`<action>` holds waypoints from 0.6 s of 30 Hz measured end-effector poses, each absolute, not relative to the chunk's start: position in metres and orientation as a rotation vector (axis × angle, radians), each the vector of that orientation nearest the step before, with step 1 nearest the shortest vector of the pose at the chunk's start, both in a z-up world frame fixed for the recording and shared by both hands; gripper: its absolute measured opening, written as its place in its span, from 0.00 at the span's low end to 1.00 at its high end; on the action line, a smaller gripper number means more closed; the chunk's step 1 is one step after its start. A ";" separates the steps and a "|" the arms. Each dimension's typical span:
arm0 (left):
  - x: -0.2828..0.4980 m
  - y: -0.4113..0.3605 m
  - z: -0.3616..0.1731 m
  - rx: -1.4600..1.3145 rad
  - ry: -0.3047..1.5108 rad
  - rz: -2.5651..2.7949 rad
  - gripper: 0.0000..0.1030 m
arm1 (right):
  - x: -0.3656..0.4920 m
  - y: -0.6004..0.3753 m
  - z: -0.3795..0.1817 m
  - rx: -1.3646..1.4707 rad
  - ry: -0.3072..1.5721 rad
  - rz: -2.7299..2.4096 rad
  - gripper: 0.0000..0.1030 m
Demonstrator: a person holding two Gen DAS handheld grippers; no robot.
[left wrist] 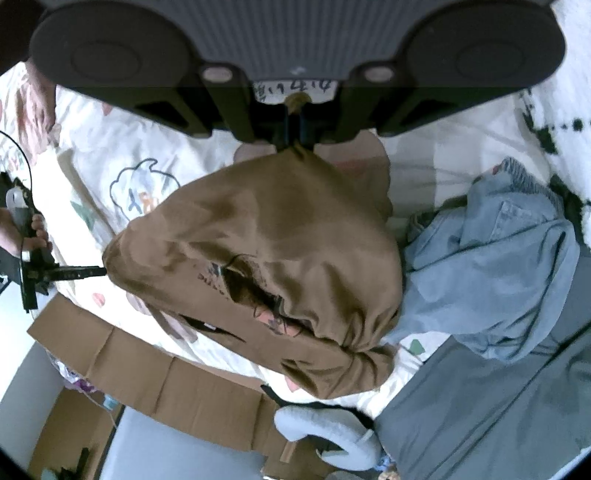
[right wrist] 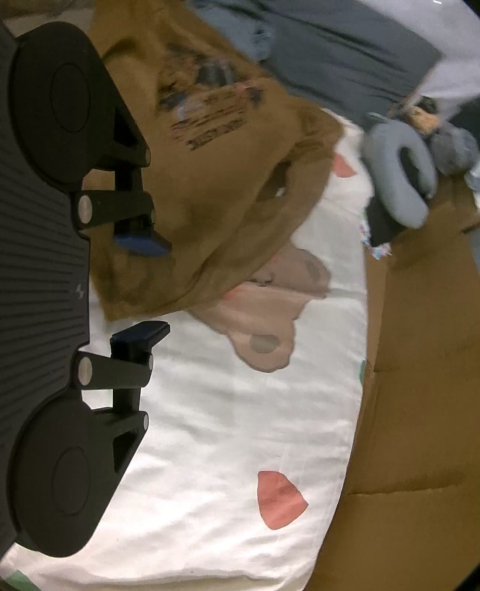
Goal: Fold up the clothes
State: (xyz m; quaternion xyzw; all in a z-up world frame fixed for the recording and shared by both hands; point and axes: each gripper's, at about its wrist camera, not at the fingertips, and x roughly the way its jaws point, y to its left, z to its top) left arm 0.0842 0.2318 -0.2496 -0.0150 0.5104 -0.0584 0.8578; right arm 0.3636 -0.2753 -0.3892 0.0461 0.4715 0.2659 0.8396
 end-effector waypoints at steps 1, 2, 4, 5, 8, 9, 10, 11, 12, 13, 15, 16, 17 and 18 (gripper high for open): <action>0.083 0.233 -0.252 -0.031 1.078 -0.121 0.05 | 0.362 -0.276 -0.392 0.092 1.000 0.570 0.45; 0.083 0.234 -0.254 -0.030 1.084 -0.119 0.05 | 0.362 -0.276 -0.396 0.089 1.002 0.576 0.45; 0.081 0.236 -0.258 -0.028 1.098 -0.114 0.05 | 0.362 -0.278 -0.400 0.102 0.995 0.592 0.45; 0.081 0.237 -0.261 -0.027 1.104 -0.110 0.05 | 0.362 -0.278 -0.401 0.108 0.990 0.600 0.45; 0.081 0.239 -0.265 -0.026 1.118 -0.099 0.05 | 0.363 -0.281 -0.404 0.125 0.979 0.634 0.45; 0.082 0.240 -0.266 -0.026 1.122 -0.098 0.05 | 0.364 -0.283 -0.404 0.126 0.976 0.648 0.45; 0.082 0.240 -0.267 -0.024 1.125 -0.098 0.05 | 0.364 -0.285 -0.404 0.126 0.972 0.660 0.44; 0.083 0.240 -0.268 -0.022 1.128 -0.098 0.05 | 0.364 -0.287 -0.403 0.126 0.967 0.672 0.43; 0.084 0.240 -0.269 -0.018 1.131 -0.099 0.05 | 0.365 -0.290 -0.404 0.128 0.965 0.675 0.42; 0.084 0.239 -0.270 -0.016 1.135 -0.099 0.05 | 0.366 -0.293 -0.404 0.131 0.963 0.677 0.39; 0.086 0.239 -0.272 -0.014 1.143 -0.096 0.05 | 0.369 -0.297 -0.407 0.138 0.966 0.676 0.37; 0.087 0.239 -0.273 -0.013 1.147 -0.095 0.05 | 0.371 -0.299 -0.409 0.141 0.968 0.675 0.35; 0.088 0.239 -0.274 -0.012 1.151 -0.094 0.05 | 0.372 -0.301 -0.410 0.144 0.970 0.674 0.32; 0.089 0.240 -0.275 -0.009 1.155 -0.096 0.05 | 0.373 -0.301 -0.412 0.145 0.973 0.675 0.30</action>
